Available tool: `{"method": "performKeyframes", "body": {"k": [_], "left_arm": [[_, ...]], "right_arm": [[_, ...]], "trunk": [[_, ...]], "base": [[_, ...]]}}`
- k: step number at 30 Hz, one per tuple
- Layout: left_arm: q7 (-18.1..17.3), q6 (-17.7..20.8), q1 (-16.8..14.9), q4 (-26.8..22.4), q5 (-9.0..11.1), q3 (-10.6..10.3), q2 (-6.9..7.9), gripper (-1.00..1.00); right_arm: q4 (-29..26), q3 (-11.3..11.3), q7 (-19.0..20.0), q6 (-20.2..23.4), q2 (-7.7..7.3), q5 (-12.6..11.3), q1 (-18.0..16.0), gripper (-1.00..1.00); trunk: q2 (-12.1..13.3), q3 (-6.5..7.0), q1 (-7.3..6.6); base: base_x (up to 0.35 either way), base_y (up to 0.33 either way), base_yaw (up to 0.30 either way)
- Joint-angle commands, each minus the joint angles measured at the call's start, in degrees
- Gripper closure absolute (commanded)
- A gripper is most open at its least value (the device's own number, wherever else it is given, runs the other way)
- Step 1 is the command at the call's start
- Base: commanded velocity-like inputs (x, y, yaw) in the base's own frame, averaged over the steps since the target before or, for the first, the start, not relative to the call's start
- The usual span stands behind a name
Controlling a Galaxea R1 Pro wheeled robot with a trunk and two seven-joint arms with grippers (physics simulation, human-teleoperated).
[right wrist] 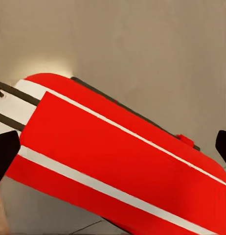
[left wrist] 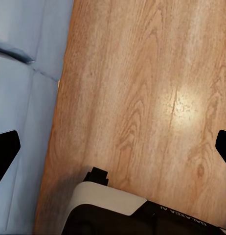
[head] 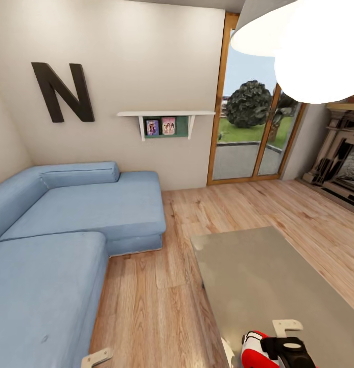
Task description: Turn on the radio receiver that's on the table in the living room.
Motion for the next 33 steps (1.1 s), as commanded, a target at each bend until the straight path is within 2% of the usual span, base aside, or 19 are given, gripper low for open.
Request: {"method": "performKeyframes", "body": {"k": [1, 6, 11, 20, 24, 25, 29, 33], "left_arm": [[0.00, 0.00, 0.00, 0.04, 0.00, 0.00, 0.00, -1.00], [0.00, 0.00, 0.00, 0.15, 0.00, 0.00, 0.00, -1.00], [-0.05, 0.00, 0.00, 0.16, 0.07, 0.00, 0.00, -1.00], [-0.08, 0.00, 0.00, 0.16, 0.09, 0.00, 0.00, -1.00], [-0.09, 0.00, 0.00, 0.18, 0.09, 0.00, 0.00, -1.00], [-0.09, 0.00, 0.00, 0.17, 0.09, 0.00, 0.00, -1.00], [-0.09, 0.00, 0.00, 0.20, 0.09, 0.00, 0.00, -1.00], [-0.08, -0.01, 0.00, 0.21, 0.09, 0.00, 0.00, -1.00]], "right_arm": [[0.01, 0.05, 0.28, 0.01, 0.01, 0.03, 0.01, -1.00], [0.33, 0.52, 1.19, -0.26, 0.34, 0.11, 0.02, -1.00], [0.57, 3.92, 1.30, -0.17, 0.33, 0.06, 0.01, -1.00], [2.22, 4.62, 1.23, 0.41, -0.06, 0.58, 0.03, -1.00], [3.90, 4.47, 1.22, 0.56, -0.37, 4.79, 0.03, -1.00], [4.46, 4.25, 1.24, 0.52, -0.42, 7.19, 0.03, -1.00], [4.92, 3.03, 1.23, 0.48, -0.72, 9.59, 0.03, -1.00], [5.03, 1.17, 1.29, 0.39, -2.14, 10.11, 0.01, -1.00]], "trunk": [[0.00, 0.00, 0.00], [0.00, 0.00, 0.00], [0.00, 0.00, 0.00], [0.00, 0.00, 0.00], [0.00, 0.00, 0.00], [0.00, 0.00, 0.00], [0.00, 0.00, 0.00], [0.00, 0.00, 0.00]], "base": [[0.000, 0.000, 0.000], [0.000, 0.000, 0.000], [0.000, 0.000, 0.000], [0.000, 0.000, 0.000], [0.000, 0.000, 0.000], [0.000, 0.000, 0.000], [0.000, 0.000, 0.000], [0.000, 0.000, 0.000]]}}
